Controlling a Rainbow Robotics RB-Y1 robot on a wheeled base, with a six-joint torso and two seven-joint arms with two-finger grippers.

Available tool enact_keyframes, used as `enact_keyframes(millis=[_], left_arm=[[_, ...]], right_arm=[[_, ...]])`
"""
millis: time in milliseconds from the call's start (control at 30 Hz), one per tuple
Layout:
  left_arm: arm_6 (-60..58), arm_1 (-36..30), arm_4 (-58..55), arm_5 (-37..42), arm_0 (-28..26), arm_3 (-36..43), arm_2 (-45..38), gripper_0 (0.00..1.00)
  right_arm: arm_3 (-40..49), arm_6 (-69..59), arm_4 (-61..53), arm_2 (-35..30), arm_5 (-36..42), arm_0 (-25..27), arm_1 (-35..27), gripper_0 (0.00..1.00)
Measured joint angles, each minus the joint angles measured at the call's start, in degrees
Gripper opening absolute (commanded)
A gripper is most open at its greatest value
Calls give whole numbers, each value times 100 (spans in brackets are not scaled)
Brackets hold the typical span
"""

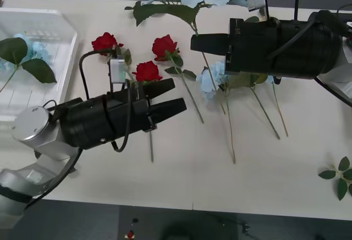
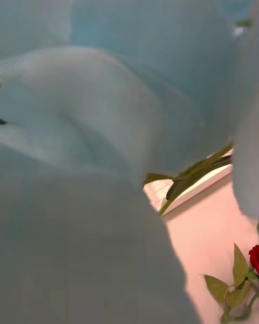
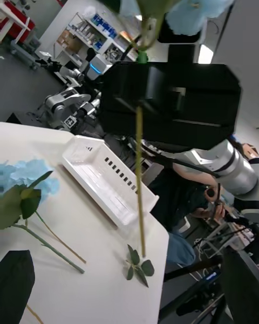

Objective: Put the red flowers into the right box and the blue flowers into the left box

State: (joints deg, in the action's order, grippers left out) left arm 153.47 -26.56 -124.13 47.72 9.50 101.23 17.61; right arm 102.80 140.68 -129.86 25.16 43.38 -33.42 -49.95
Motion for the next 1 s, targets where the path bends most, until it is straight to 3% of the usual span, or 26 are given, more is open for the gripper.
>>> enact_keyframes(millis=[367, 700, 833, 900, 933, 1000], left_arm=[[0, 250, 439, -782, 690, -241, 518, 100], [0, 436, 865, -874, 1121, -496, 783, 100], [0, 662, 1085, -872, 1128, -546, 784, 90], [0, 754, 1100, -872, 1128, -556, 792, 81], [0, 786, 1100, -872, 1128, -559, 801, 73], [0, 821, 1100, -872, 1128, -560, 830, 45]], right_arm=[[0, -2, 0, 0, 1, 0, 0, 0], [0, -3, -95, 0, 1, 0, 0, 0], [0, -3, -100, 0, 0, 0, 0, 0], [0, -3, -135, 0, 0, 0, 0, 0], [0, -3, -169, 0, 0, 0, 0, 0], [0, -3, -189, 0, 0, 0, 0, 0]])
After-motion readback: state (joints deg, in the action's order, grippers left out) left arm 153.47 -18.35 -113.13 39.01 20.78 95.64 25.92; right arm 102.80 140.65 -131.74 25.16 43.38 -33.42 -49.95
